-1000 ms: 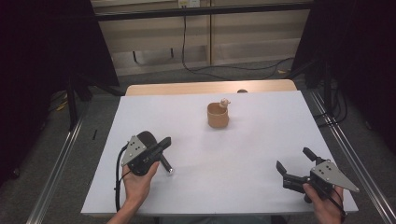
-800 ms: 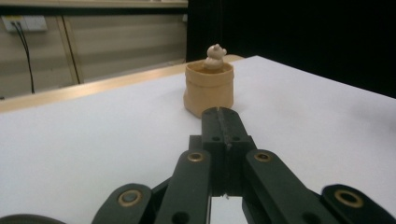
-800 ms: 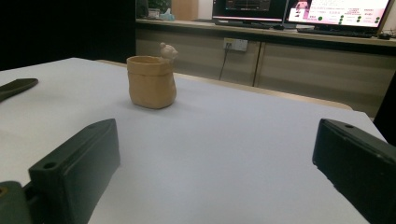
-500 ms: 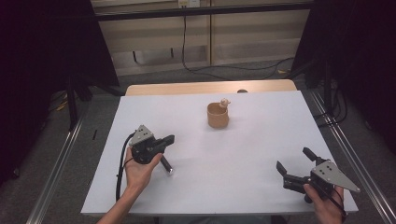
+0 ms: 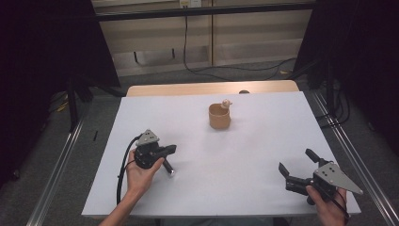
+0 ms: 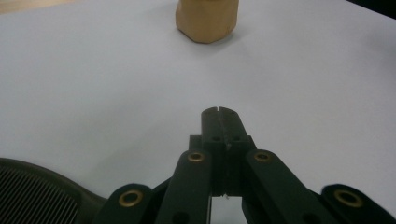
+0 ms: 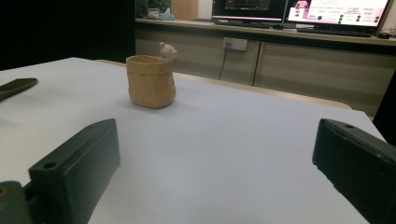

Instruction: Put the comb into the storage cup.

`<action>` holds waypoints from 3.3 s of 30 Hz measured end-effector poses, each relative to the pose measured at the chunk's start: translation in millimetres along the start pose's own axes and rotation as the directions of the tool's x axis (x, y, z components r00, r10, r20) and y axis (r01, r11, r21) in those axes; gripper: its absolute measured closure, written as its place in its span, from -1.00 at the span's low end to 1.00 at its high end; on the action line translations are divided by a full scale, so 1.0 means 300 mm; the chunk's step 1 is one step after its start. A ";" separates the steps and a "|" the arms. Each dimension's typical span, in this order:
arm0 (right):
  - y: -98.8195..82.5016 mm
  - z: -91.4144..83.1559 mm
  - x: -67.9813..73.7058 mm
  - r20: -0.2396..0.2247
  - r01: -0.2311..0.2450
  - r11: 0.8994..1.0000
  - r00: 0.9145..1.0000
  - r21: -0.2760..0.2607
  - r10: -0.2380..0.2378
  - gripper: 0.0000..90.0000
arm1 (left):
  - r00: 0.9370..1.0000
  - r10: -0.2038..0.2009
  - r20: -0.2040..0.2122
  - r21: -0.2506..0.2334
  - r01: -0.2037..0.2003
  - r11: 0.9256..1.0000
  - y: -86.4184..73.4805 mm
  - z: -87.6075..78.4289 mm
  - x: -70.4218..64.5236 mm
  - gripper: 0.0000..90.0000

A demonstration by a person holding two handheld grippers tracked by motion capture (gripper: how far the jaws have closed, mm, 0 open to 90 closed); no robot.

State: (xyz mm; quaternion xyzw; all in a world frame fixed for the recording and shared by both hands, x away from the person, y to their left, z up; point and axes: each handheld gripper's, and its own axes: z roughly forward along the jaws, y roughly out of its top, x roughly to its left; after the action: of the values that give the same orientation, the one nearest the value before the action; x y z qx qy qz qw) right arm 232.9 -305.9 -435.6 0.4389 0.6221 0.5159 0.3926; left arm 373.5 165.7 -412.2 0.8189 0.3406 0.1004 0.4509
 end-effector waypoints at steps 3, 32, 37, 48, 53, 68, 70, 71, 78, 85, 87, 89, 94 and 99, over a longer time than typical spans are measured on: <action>-0.001 0.000 -0.001 0.002 0.000 1.000 1.000 0.001 0.000 -1.00 | 1.000 -0.011 -0.026 0.039 0.012 0.999 -0.010 0.009 0.005 1.00; -0.001 -0.002 -0.001 -0.006 0.001 1.000 1.000 0.001 -0.001 -1.00 | 0.999 -0.047 -0.014 0.226 0.049 0.973 -0.053 0.041 -0.010 1.00; -0.001 -0.004 0.001 -0.010 0.001 1.000 1.000 0.002 -0.001 -1.00 | 0.998 -0.060 -0.008 0.231 0.060 0.971 -0.059 0.042 -0.013 1.00; -0.001 -0.005 0.001 -0.010 0.000 1.000 1.000 0.001 0.000 -1.00 | 0.998 -0.061 -0.007 0.243 0.060 0.968 -0.072 0.039 -0.021 1.00; -0.001 -0.006 0.001 -0.011 -0.001 1.000 1.000 0.000 0.001 -1.00 | 0.997 -0.070 -0.012 0.242 0.071 0.968 -0.074 0.036 -0.016 1.00; 0.000 -0.008 0.001 -0.007 -0.003 1.000 1.000 -0.001 0.003 -1.00 | 0.995 -0.096 -0.010 0.262 0.095 0.960 -0.094 0.026 -0.022 1.00; 0.000 -0.008 0.001 -0.007 -0.004 1.000 1.000 -0.002 0.004 -1.00 | 0.995 -0.097 -0.008 0.266 0.095 0.959 -0.094 0.025 -0.025 1.00; 0.000 -0.008 0.001 -0.008 -0.005 1.000 1.000 -0.002 0.005 -1.00 | 0.995 -0.100 -0.011 0.263 0.099 0.960 -0.093 0.023 -0.025 1.00; 0.000 -0.007 0.001 -0.010 -0.003 1.000 1.000 -0.003 0.003 -1.00 | 0.995 -0.102 -0.006 0.265 0.100 0.959 -0.103 0.005 -0.020 1.00; 0.000 -0.005 0.001 -0.008 -0.002 1.000 1.000 -0.002 0.002 -1.00 | 0.993 -0.114 -0.012 0.267 0.113 0.957 -0.127 -0.018 -0.005 1.00; 0.000 -0.005 0.002 -0.007 -0.003 1.000 1.000 -0.003 0.003 -1.00 | 0.993 -0.115 -0.012 0.268 0.114 0.957 -0.128 -0.026 0.000 1.00; 0.000 -0.005 0.002 -0.009 -0.004 1.000 1.000 -0.002 0.004 -1.00 | 0.993 -0.118 -0.012 0.263 0.117 0.958 -0.126 -0.028 0.002 1.00; 0.000 -0.006 0.002 -0.009 -0.002 1.000 1.000 -0.003 0.002 -1.00 | 0.993 -0.115 -0.031 0.275 0.119 0.954 -0.129 -0.029 0.007 1.00; -0.001 -0.005 0.002 -0.011 -0.001 1.000 1.000 -0.002 0.001 -1.00 | 0.994 -0.105 -0.022 0.283 0.107 0.953 -0.129 -0.032 0.012 1.00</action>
State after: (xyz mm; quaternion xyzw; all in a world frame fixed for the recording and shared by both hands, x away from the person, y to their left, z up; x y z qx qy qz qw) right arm 231.3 -305.8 -435.6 0.4361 0.6236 0.5191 0.3892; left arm 353.6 188.4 -438.4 0.8552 0.3965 0.0291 0.3325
